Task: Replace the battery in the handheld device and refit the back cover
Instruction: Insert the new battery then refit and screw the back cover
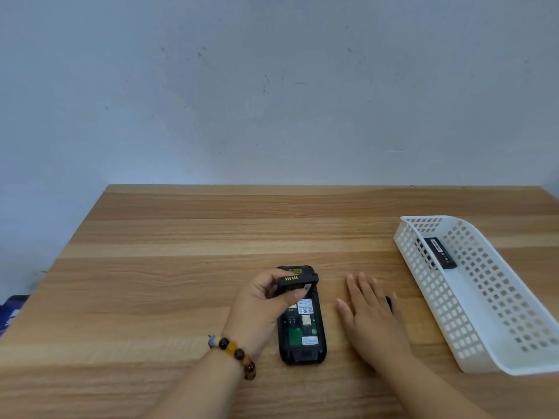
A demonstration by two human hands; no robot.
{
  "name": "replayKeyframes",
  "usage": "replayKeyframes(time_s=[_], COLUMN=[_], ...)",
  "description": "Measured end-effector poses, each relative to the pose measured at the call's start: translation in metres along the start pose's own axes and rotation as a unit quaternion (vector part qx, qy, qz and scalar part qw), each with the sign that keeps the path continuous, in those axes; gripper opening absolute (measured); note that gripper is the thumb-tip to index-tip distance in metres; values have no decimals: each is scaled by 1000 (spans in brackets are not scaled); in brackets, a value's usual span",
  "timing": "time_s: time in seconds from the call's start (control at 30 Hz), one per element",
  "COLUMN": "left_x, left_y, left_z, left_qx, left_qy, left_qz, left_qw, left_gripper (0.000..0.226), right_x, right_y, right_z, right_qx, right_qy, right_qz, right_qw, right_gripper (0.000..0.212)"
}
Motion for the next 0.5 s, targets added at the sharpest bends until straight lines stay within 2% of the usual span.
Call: replayKeyframes(time_s=[0.1,0.17,0.2,0.27,0.33,0.43,0.5], left_x=[1,3,4,7,9,9,8], left_y=[4,7,8,10,12,17,19], left_z=[-3,-5,-6,-8,-9,-14,-17], left_qx=[-7,-12,-14,-22,-34,-50,-56], left_qy=[-2,-5,-6,-8,-15,-30,-41], left_qz=[-2,-8,-11,-14,-1,0,-5], left_qw=[1000,1000,1000,1000,999,998,998], left_gripper=[24,22,20,20,19,18,19], right_x=[13,32,43,68,86,90,88], right_y=[-7,-15,-19,-31,-43,-50,-50], right_z=[1,0,-3,-14,-26,-34,-36], right_qx=[-4,35,64,124,167,203,190], right_qy=[2,15,10,-28,-53,-7,24], right_qz=[18,58,112,242,319,380,437], right_qw=[1000,998,992,962,931,902,879], right_gripper=[62,62,59,53,51,48,42])
Point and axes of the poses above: each hand's wrist, its own z-axis towards the middle knuckle, its own x-axis out of the back of the hand, y = z × x, the point moved 1 cm from there along z, towards the middle knuckle, and after that the axes turned 8 degrees about y, right-handed, at the moved point
